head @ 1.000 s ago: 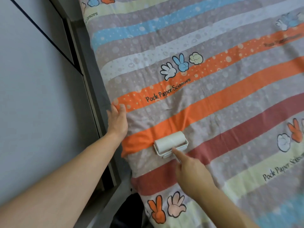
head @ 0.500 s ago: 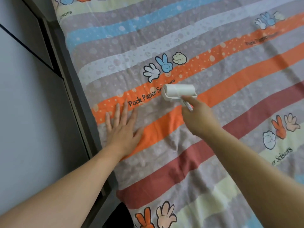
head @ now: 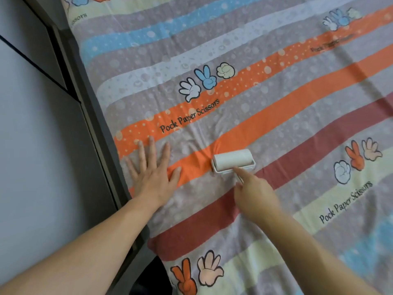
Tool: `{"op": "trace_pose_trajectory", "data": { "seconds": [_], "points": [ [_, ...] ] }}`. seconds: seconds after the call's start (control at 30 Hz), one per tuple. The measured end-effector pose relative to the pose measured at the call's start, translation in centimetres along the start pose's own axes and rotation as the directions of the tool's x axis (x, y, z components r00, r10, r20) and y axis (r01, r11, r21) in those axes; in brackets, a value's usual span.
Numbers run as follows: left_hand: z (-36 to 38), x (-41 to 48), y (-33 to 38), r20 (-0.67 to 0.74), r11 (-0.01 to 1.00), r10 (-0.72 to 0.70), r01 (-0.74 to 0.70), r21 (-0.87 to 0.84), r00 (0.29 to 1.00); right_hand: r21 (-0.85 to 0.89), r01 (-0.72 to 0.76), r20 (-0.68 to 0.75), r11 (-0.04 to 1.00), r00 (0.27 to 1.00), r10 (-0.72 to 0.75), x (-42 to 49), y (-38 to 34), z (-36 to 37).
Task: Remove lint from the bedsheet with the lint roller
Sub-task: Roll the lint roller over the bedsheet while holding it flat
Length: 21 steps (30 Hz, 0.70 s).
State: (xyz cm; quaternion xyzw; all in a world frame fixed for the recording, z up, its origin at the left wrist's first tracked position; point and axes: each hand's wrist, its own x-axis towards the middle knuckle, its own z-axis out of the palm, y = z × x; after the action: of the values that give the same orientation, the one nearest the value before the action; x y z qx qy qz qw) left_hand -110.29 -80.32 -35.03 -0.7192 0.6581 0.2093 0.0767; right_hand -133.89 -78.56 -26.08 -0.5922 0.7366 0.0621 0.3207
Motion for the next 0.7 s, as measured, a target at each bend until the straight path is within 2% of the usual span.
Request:
{"op": "trace_pose_trajectory", "data": {
  "seconds": [0.17, 0.3, 0.47, 0.53, 0.7],
  "points": [
    [1.7, -4.8, 1.3, 0.076, 0.988, -0.069, 0.079, -0.135, 0.995, 0.035, -0.038, 0.108, 0.999, 0.994, 0.034, -8.4, 5.3, 2.5],
    [2.9, -7.5, 2.0, 0.075, 0.964, -0.114, 0.129, -0.233, 0.991, 0.014, -0.031, 0.164, 0.999, 0.986, 0.029, -13.1, 8.4, 3.5],
    [2.9, -8.4, 2.1, 0.118, 0.902, -0.163, 0.197, -0.384, 0.979, -0.039, -0.041, 0.264, 0.998, 0.963, 0.049, -14.3, 9.3, 0.9],
    [2.8, -8.7, 1.8, 0.144, 0.858, -0.181, 0.228, -0.459, 0.973, 0.020, -0.021, 0.231, 1.000, 0.973, 0.016, -13.5, 8.0, -1.3],
    [2.5, -9.2, 0.7, 0.130, 0.758, -0.171, 0.215, -0.615, 0.977, 0.190, 0.113, -0.059, 0.975, 0.993, -0.103, -6.4, -0.8, -3.0]
  ]
}}
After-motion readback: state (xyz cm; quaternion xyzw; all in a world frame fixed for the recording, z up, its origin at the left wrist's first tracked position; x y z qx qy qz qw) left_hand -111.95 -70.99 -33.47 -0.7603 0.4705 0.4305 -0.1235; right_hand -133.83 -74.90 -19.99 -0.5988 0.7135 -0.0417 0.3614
